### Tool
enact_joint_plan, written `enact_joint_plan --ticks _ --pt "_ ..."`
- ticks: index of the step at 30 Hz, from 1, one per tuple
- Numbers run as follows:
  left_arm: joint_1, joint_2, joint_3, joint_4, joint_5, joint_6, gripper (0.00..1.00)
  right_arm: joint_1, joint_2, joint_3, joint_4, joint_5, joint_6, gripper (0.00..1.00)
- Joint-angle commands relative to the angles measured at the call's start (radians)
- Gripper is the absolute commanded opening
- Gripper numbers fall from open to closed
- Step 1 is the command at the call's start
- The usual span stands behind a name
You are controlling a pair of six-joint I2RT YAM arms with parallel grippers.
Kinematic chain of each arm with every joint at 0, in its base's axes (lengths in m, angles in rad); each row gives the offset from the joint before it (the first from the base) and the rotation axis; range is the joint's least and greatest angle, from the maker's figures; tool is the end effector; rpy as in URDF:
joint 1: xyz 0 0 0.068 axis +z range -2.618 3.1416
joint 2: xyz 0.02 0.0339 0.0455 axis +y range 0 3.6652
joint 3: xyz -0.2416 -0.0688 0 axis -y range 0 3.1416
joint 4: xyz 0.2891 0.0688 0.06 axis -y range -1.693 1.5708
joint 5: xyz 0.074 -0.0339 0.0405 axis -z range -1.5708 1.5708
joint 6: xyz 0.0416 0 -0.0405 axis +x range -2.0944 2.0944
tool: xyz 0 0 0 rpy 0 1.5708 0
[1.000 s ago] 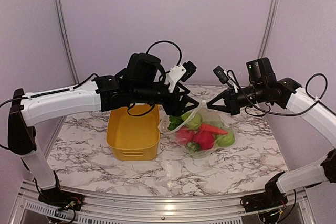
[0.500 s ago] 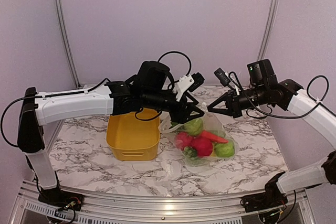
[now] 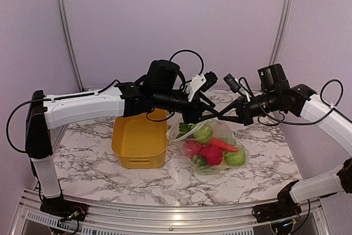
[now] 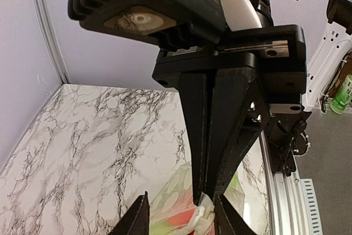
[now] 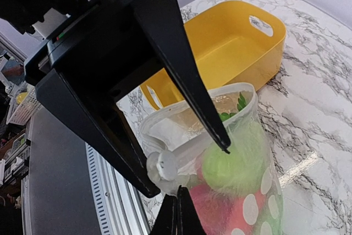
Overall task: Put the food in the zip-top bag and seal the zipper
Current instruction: Hold the zipper from the zipper food storage bag.
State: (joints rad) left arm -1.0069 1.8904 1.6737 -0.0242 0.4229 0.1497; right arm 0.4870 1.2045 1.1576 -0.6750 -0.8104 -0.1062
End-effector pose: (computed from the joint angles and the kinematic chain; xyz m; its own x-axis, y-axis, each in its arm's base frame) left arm 0.2527 -0.4316 0.3126 0.0206 0.2218 -0.9749 0.9918 0.1188 0.0480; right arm 0.2529 0.1680 0.3176 -0.4956 -0.3451 -0.7971 -0.8605 0.3198 0.3965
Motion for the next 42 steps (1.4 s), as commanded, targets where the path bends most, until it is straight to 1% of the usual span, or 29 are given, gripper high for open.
enact_joint_plan --ticks 1,5,11,17,23,26,27,28,30,32,36,38,40,42 --pt "0.019 -0.002 -0.016 -0.038 0.035 0.032 0.40 0.012 0.005 0.046 0.001 -0.021 -0.007 0.00" --pt "0.033 -0.019 -0.041 -0.025 0.067 0.008 0.36 0.013 0.009 0.048 0.001 -0.017 -0.007 0.00" --pt "0.034 -0.021 -0.039 -0.014 0.097 -0.004 0.22 0.013 0.012 0.051 0.000 -0.015 -0.004 0.00" --pt "0.034 -0.020 -0.037 0.005 0.117 -0.020 0.19 0.012 0.013 0.053 -0.001 -0.008 -0.003 0.00" --pt "0.034 -0.020 -0.035 0.015 0.139 -0.044 0.10 0.013 0.019 0.051 -0.001 0.015 -0.002 0.00" --pt "0.034 -0.022 -0.035 0.015 0.137 -0.051 0.11 0.012 0.029 0.048 0.003 0.017 0.003 0.13" --pt "0.034 -0.022 -0.036 0.015 0.135 -0.051 0.11 0.013 0.032 0.049 0.005 0.015 0.005 0.17" --pt "0.034 -0.022 -0.038 0.015 0.133 -0.051 0.11 0.014 0.038 0.051 0.007 0.012 0.005 0.18" --pt "0.034 -0.022 -0.038 0.015 0.134 -0.050 0.12 0.015 0.046 0.057 0.013 0.012 0.004 0.17" --pt "0.034 -0.022 -0.040 0.015 0.134 -0.049 0.12 0.015 0.055 0.064 0.013 0.013 0.000 0.15" --pt "0.036 -0.022 -0.041 0.015 0.131 -0.049 0.12 0.016 0.063 0.067 0.012 0.008 -0.005 0.03" --pt "0.036 -0.022 -0.040 0.015 0.127 -0.057 0.16 0.016 0.060 0.066 0.012 0.006 -0.006 0.00" --pt "0.037 -0.023 -0.039 0.015 0.122 -0.063 0.27 0.016 0.057 0.065 0.011 0.004 -0.010 0.00" --pt "0.039 -0.022 -0.038 0.015 0.130 -0.068 0.30 0.016 0.054 0.063 0.011 0.001 -0.011 0.00"
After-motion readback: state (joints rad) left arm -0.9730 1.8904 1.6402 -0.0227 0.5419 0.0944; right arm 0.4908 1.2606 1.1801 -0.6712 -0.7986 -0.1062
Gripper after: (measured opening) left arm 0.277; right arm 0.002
